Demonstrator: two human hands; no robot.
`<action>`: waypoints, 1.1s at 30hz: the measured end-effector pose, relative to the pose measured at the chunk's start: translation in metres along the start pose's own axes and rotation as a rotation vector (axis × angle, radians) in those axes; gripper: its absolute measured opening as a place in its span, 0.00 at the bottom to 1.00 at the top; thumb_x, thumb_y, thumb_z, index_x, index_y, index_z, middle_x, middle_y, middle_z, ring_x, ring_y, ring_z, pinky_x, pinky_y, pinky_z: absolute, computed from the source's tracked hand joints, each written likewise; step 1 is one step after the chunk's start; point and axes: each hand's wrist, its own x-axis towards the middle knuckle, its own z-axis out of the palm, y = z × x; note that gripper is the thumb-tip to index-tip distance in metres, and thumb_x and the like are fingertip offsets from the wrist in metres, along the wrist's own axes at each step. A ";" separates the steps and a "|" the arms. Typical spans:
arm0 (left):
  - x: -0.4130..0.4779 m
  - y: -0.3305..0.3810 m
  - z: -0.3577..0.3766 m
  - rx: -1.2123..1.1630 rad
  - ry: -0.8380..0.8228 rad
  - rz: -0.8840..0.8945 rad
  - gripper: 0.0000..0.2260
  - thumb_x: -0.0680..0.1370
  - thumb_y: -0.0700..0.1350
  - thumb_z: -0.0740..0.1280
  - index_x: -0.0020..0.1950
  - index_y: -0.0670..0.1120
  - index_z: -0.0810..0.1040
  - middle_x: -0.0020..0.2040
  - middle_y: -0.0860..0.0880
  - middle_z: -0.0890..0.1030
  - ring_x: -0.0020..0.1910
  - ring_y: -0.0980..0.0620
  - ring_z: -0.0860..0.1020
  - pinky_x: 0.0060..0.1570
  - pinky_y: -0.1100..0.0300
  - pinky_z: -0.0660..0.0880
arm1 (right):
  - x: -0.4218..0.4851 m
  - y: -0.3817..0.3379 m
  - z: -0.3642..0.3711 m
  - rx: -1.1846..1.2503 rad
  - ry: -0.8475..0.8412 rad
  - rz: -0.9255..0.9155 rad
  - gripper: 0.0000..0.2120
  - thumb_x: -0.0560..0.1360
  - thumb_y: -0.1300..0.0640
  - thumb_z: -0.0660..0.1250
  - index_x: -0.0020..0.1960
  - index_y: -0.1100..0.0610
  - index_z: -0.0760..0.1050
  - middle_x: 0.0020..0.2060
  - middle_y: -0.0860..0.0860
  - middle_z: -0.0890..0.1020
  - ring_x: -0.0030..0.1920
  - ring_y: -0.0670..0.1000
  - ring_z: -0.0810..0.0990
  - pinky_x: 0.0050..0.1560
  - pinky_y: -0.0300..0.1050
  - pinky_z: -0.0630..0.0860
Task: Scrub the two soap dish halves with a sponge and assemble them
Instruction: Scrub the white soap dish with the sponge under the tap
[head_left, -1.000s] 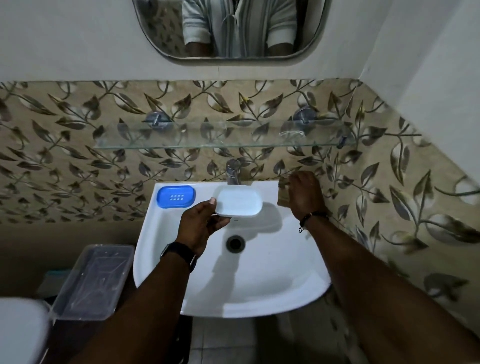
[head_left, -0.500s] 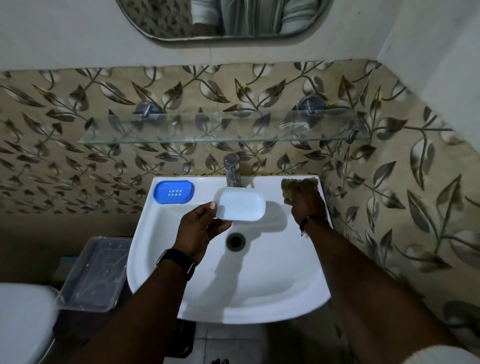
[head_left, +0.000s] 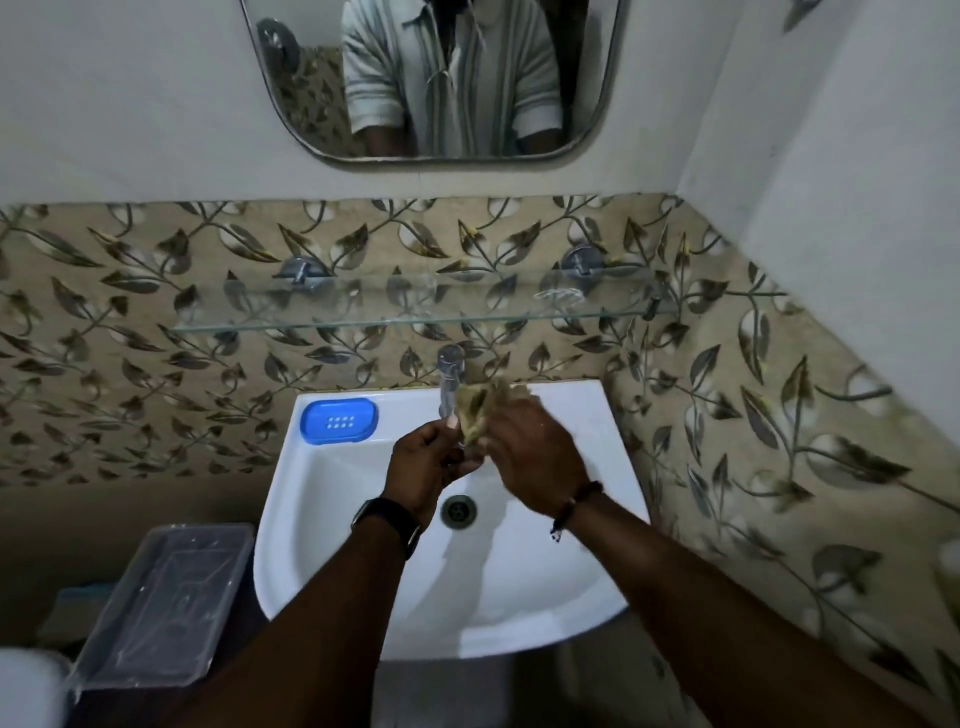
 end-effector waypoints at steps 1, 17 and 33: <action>-0.002 0.000 0.002 0.000 -0.018 0.003 0.09 0.80 0.46 0.68 0.50 0.42 0.85 0.46 0.40 0.86 0.44 0.43 0.84 0.46 0.53 0.82 | -0.003 -0.009 0.005 0.021 -0.076 0.025 0.10 0.73 0.66 0.68 0.53 0.59 0.80 0.52 0.56 0.84 0.55 0.57 0.79 0.57 0.53 0.76; -0.023 0.030 -0.019 -0.067 0.014 0.171 0.13 0.82 0.42 0.64 0.54 0.31 0.80 0.43 0.36 0.84 0.42 0.41 0.84 0.44 0.50 0.83 | 0.018 -0.040 -0.011 -0.480 -0.314 -0.077 0.22 0.81 0.43 0.58 0.60 0.61 0.73 0.57 0.58 0.77 0.58 0.60 0.75 0.60 0.54 0.73; -0.028 0.045 -0.038 -0.063 -0.018 0.078 0.15 0.81 0.43 0.66 0.60 0.32 0.77 0.47 0.39 0.83 0.43 0.44 0.83 0.44 0.52 0.83 | 0.028 -0.069 -0.004 0.089 -0.443 0.186 0.15 0.77 0.60 0.68 0.64 0.56 0.78 0.64 0.53 0.76 0.65 0.58 0.71 0.67 0.53 0.65</action>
